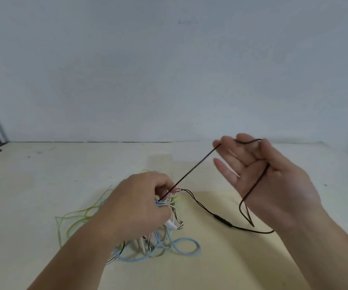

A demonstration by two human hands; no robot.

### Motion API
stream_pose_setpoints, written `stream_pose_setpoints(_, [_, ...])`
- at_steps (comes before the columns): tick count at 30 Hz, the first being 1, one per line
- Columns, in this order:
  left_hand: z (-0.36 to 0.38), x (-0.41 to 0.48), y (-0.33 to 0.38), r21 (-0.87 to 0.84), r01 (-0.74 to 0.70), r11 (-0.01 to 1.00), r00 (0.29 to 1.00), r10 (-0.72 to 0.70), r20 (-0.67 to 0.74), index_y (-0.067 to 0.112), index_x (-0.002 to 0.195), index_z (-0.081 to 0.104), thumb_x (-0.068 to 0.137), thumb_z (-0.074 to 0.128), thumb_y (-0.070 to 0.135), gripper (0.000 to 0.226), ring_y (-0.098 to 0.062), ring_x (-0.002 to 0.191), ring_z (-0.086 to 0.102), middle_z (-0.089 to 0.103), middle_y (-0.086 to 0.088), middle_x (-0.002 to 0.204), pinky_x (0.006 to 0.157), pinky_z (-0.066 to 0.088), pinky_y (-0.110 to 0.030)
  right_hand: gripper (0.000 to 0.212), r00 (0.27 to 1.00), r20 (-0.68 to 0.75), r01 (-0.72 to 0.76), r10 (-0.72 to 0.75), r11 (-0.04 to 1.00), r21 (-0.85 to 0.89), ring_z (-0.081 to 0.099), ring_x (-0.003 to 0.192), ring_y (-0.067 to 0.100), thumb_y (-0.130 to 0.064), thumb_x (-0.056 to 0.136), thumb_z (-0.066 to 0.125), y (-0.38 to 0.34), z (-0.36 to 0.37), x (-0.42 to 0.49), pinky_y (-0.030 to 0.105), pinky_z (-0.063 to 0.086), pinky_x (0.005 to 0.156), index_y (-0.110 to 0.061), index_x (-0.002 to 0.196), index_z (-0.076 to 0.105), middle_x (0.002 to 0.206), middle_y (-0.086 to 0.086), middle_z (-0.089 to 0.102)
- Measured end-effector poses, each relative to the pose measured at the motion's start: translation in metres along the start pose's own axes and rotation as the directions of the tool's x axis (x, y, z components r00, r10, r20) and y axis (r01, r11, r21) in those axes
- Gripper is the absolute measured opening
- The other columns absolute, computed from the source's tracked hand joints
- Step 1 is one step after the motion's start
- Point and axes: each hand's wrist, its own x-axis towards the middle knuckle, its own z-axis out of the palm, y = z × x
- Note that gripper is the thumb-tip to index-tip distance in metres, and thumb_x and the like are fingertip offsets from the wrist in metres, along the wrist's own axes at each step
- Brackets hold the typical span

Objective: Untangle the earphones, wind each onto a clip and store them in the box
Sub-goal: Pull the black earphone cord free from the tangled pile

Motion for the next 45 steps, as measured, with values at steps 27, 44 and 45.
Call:
stream_pose_setpoints(27, [-0.005, 0.002, 0.006, -0.266, -0.295, 0.918, 0.799, 0.084, -0.595, 0.026, 0.087, 0.062, 0.097, 0.056, 0.017, 0.014, -0.015, 0.059, 0.061, 0.061, -0.002, 0.065, 0.056, 0.046, -0.024, 0.037, 0.999, 0.020, 0.023, -0.042, 0.081, -0.996, 0.060, 0.081, -0.002, -0.028, 0.078, 0.078, 0.009, -0.018, -0.004, 0.013, 0.045, 0.073, -0.045, 0.109, 0.065, 0.093, -0.016, 0.062])
stream_pose_setpoints(44, [0.018, 0.004, 0.014, -0.386, -0.179, 0.905, 0.978, 0.120, -0.173, 0.032, 0.091, 0.065, 0.084, 0.070, 0.043, 0.014, -0.009, 0.072, 0.057, 0.062, 0.005, 0.083, 0.064, 0.045, -0.017, 0.017, 0.999, 0.005, 0.026, -0.041, 0.520, -0.854, 0.057, 0.056, 0.013, -0.014, 0.089, 0.069, 0.020, -0.003, -0.007, 0.029, 0.049, 0.073, -0.014, 0.073, 0.073, 0.054, 0.009, 0.060])
stream_pose_setpoints(45, [0.019, 0.004, 0.009, -0.274, -0.127, 0.953, 0.989, 0.099, -0.111, 0.038, 0.093, 0.064, 0.079, 0.075, 0.046, 0.020, -0.003, 0.079, 0.058, 0.062, 0.013, 0.089, 0.068, 0.046, -0.015, 0.018, 0.995, -0.062, 0.000, -0.082, 0.607, -0.795, 0.052, 0.052, 0.016, -0.012, 0.089, 0.067, 0.015, -0.005, -0.005, 0.031, 0.052, 0.074, -0.013, 0.072, 0.072, 0.050, 0.008, 0.052])
